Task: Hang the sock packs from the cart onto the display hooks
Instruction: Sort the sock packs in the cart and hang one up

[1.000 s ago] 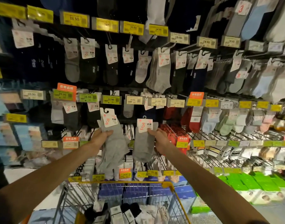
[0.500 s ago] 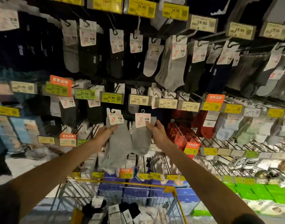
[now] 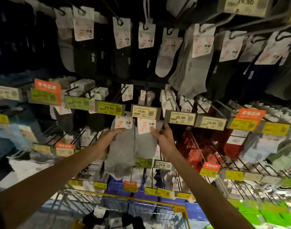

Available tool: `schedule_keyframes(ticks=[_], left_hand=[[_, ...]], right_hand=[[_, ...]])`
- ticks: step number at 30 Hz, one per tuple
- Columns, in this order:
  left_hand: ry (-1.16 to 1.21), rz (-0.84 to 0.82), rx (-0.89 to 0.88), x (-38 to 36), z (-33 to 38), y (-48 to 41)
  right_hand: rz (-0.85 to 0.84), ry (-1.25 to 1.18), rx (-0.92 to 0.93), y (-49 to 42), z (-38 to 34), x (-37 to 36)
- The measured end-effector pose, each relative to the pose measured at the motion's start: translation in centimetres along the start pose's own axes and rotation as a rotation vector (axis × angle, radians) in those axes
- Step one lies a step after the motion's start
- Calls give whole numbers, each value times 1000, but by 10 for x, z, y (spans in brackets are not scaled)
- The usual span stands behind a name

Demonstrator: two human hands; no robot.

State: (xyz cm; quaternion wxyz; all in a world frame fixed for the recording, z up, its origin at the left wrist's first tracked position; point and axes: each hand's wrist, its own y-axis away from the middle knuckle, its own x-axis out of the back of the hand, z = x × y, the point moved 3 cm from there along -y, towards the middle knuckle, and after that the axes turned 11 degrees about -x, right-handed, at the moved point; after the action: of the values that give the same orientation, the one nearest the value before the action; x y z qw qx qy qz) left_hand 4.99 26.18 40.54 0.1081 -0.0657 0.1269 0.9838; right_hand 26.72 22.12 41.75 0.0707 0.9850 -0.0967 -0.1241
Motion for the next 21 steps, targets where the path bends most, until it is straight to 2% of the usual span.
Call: schedule_keyframes(ticks=[5,10,21], left_hand=[[75,-57,19,6,-1,-12],[151,-134,74,-8,1,-9],[365,-175,188,2,-10,-13]], right_hand=[[37,8,32,-3,-12,-9],[185,-60,25,-7,-19,-22],[72,-92,-109,-12,-30,-20]])
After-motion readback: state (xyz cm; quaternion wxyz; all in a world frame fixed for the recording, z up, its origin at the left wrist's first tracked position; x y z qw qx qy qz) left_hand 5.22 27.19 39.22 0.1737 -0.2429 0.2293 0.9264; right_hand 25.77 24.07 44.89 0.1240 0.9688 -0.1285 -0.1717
